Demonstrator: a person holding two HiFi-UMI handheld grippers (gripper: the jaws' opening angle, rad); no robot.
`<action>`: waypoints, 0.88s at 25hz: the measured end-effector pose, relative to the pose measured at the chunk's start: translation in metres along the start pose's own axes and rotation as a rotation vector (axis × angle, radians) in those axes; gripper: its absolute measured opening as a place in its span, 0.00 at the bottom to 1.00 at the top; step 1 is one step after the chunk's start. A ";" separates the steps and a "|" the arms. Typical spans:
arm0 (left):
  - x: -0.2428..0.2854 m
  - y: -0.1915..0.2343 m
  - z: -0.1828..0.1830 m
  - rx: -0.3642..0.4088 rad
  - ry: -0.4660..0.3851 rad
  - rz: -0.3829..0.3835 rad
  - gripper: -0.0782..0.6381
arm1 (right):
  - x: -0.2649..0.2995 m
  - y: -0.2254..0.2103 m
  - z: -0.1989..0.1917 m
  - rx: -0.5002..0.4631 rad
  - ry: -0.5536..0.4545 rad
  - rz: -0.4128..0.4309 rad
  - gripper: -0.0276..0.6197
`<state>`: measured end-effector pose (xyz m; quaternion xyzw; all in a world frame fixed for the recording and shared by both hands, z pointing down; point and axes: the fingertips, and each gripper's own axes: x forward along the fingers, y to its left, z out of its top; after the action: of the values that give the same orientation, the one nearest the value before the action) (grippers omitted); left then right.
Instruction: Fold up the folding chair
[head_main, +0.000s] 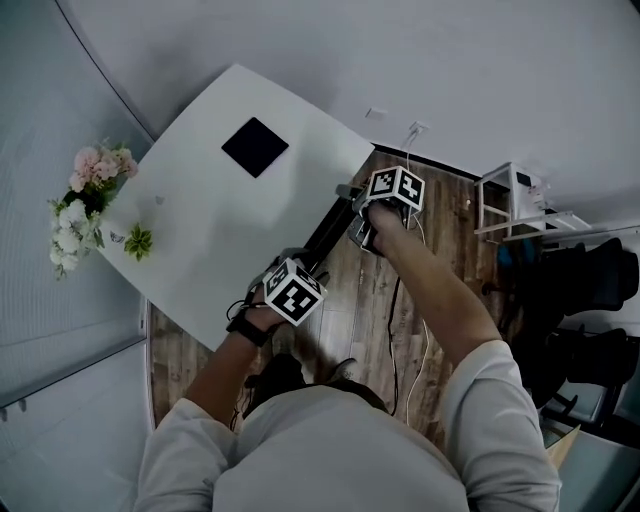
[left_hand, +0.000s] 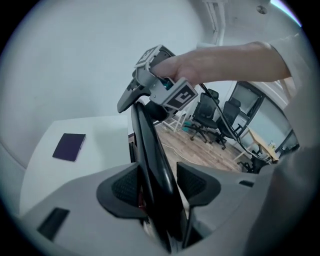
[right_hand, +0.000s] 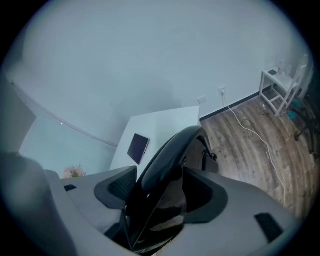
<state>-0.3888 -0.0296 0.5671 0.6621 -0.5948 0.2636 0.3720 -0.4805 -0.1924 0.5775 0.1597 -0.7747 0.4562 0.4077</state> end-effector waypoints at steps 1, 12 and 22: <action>0.000 0.002 -0.001 0.010 0.007 0.014 0.42 | -0.001 0.003 -0.001 -0.002 -0.009 0.023 0.50; -0.033 0.012 0.032 0.058 -0.096 0.260 0.46 | -0.109 -0.031 -0.004 -0.122 -0.185 0.160 0.50; -0.045 -0.047 0.133 0.106 -0.289 0.331 0.46 | -0.310 -0.141 -0.013 -0.377 -0.538 -0.039 0.44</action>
<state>-0.3623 -0.1094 0.4451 0.6049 -0.7277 0.2543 0.1994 -0.1958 -0.2955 0.4209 0.2108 -0.9222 0.2385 0.2196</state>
